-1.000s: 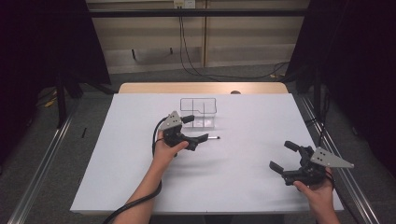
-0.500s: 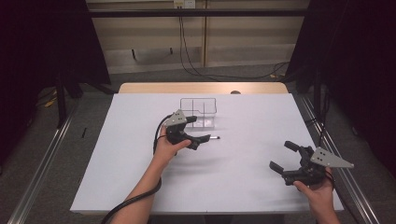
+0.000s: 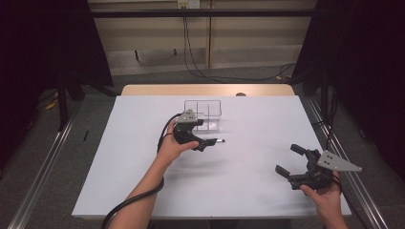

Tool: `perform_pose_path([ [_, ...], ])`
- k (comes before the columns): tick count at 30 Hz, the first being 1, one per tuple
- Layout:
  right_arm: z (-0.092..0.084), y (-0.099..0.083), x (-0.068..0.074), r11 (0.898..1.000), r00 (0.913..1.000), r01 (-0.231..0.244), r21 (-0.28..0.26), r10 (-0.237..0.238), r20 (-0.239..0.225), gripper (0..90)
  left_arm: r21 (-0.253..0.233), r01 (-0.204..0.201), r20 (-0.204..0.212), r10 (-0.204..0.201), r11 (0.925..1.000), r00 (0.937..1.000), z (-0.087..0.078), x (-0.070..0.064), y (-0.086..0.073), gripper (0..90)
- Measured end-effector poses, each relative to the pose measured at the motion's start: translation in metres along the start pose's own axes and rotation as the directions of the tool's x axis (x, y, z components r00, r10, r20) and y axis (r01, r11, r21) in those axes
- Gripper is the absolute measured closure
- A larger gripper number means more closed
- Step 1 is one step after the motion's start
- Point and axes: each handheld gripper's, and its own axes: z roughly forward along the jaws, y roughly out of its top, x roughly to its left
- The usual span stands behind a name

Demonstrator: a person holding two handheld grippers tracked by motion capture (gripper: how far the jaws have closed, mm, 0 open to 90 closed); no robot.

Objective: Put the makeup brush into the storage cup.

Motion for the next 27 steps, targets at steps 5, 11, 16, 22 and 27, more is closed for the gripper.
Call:
perform_pose_path([
  [5,-0.001,0.001,0.000,1.000,1.0000,-0.003,-0.004,0.003,-0.003,0.5,0.059,-0.009,0.004,0.009,0.9982,1.0000,0.003,0.001,0.002,0.0],
  [11,-0.002,0.001,-0.001,1.000,1.0000,-0.005,-0.006,0.005,0.001,0.5,0.119,-0.011,0.016,0.010,0.9929,0.9998,0.004,0.004,0.005,0.0],
  [16,-0.002,0.001,0.000,1.000,1.0000,-0.005,-0.006,0.005,0.001,0.5,0.178,-0.031,0.016,0.028,0.9836,0.9995,0.005,0.005,0.007,0.0],
  [22,-0.002,0.001,0.000,1.000,1.0000,-0.001,-0.006,0.001,0.001,0.5,0.218,-0.032,0.015,0.030,0.9754,0.9994,0.007,0.007,0.012,0.0],
  [27,-0.002,0.001,0.000,1.000,1.0000,-0.007,-0.009,0.007,0.001,0.5,0.260,-0.051,0.024,0.047,0.9642,0.9986,0.008,0.008,0.016,0.0],
])
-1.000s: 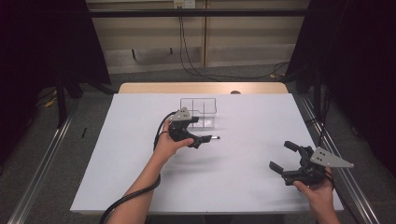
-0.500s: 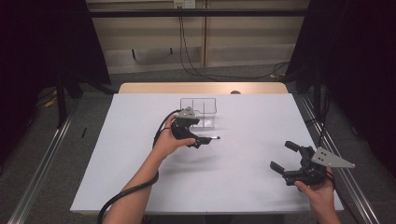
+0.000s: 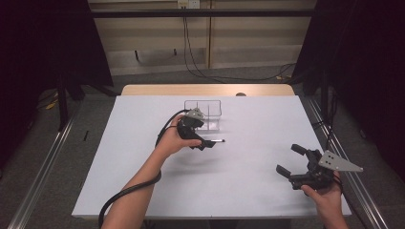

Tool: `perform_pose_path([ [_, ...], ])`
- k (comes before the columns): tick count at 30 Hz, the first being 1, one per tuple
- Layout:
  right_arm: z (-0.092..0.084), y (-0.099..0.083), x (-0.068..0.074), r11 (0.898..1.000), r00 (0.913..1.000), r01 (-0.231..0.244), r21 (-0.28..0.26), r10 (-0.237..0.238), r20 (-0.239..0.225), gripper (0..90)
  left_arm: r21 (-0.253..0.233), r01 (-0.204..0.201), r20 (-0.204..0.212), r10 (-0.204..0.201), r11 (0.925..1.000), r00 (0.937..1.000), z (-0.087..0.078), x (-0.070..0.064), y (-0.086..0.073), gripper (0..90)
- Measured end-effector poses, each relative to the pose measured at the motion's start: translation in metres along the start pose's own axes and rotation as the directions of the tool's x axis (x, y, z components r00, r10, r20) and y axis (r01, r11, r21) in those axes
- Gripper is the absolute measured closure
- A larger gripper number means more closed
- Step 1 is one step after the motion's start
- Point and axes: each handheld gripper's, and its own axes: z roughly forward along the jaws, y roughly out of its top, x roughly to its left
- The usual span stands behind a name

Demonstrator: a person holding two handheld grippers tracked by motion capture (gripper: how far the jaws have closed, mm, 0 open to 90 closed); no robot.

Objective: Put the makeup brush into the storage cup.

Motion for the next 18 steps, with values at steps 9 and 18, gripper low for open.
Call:
perform_pose_path([
  [9,0.001,0.000,0.000,1.000,1.0000,0.000,-0.004,0.000,-0.009,0.5,0.056,0.010,0.005,-0.010,0.9984,0.9999,0.000,0.003,0.007,0.0],
  [18,0.001,0.000,0.000,1.000,1.0000,-0.003,-0.005,0.003,-0.009,0.5,0.144,0.005,0.024,-0.009,0.9896,0.9997,0.003,0.005,0.014,0.0],
])
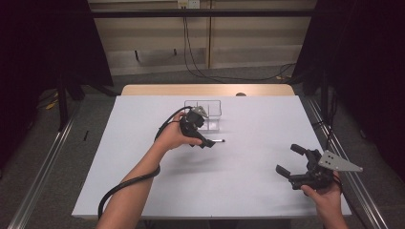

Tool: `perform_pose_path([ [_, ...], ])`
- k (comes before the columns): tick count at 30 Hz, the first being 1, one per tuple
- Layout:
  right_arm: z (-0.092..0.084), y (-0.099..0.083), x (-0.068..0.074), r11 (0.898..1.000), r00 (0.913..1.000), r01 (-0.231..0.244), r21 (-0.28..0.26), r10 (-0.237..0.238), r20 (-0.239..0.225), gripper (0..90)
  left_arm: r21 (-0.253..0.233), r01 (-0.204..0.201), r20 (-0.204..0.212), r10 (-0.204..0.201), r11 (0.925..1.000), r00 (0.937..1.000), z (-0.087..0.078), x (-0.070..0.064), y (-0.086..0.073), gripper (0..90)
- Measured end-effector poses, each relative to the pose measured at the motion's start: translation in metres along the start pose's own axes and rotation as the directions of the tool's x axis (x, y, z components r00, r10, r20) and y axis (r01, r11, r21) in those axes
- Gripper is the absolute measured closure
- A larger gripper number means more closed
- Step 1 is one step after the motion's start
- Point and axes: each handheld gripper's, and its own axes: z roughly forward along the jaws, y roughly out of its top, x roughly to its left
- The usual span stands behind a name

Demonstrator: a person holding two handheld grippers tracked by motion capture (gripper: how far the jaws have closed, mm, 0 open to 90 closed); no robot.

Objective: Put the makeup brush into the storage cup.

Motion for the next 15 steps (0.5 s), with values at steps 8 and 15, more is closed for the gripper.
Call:
perform_pose_path([
  [8,0.0002,0.0001,-0.0001,1.000,1.0000,0.000,0.000,0.000,0.000,0.5,0.051,-0.014,0.005,0.013,0.9986,0.9999,0.0018,-0.0002,0.0048,0.0],
  [15,0.0000,0.0000,-0.0005,1.000,1.0000,-0.001,0.000,0.001,0.001,0.5,0.071,-0.024,0.007,0.024,0.9972,0.9997,0.0038,-0.0021,0.0064,0.0],
])
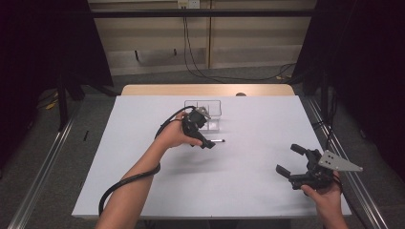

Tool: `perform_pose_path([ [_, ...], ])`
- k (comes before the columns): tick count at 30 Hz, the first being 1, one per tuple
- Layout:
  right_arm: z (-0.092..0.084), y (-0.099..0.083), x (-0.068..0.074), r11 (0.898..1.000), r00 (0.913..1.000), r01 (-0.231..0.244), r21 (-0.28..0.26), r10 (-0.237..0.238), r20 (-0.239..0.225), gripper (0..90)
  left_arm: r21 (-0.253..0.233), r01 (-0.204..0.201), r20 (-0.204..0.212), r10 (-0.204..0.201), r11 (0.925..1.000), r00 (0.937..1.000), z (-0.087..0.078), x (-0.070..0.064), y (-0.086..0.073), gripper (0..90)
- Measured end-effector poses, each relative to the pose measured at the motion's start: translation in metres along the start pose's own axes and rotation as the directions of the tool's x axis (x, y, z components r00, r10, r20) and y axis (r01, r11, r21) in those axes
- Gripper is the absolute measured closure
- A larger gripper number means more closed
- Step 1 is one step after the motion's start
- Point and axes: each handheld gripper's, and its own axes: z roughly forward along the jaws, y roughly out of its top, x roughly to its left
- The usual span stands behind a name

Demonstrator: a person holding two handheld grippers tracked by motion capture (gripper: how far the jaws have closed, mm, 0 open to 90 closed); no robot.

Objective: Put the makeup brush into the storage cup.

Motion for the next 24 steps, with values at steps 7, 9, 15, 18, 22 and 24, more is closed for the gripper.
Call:
perform_pose_path([
  [7,-0.0001,0.0002,0.0000,1.000,1.0000,0.001,0.000,-0.001,0.001,0.5,0.028,-0.013,0.010,0.012,0.9995,0.9999,0.0009,-0.0006,0.0009,10.2],
  [9,-0.0002,0.0003,0.0000,1.000,1.0000,0.003,0.000,-0.003,0.001,0.5,0.046,-0.032,0.004,0.032,0.9984,0.9995,0.0004,-0.0011,0.0022,14.7],
  [15,-0.0013,0.0005,-0.0005,1.000,1.0000,0.000,-0.005,0.000,0.004,0.5,0.070,-0.050,0.020,0.049,0.9963,0.9986,-0.0008,-0.0001,0.0047,28.9],
  [18,-0.0014,0.0005,-0.0005,1.000,1.0000,-0.001,-0.005,0.001,0.005,0.5,0.097,-0.071,0.038,0.068,0.9927,0.9970,0.0000,0.0005,0.0055,34.2],
  [22,-0.0012,0.0005,-0.0003,1.000,1.0000,0.001,-0.004,-0.001,0.005,0.5,0.095,-0.108,0.052,0.103,0.9897,0.9933,0.0022,-0.0008,0.0047,38.2],
  [24,-0.0009,0.0002,-0.0002,1.000,1.0000,-0.001,-0.002,0.001,0.003,0.5,0.108,-0.114,0.050,0.109,0.9876,0.9928,0.0025,-0.0010,0.0052,41.7],
])
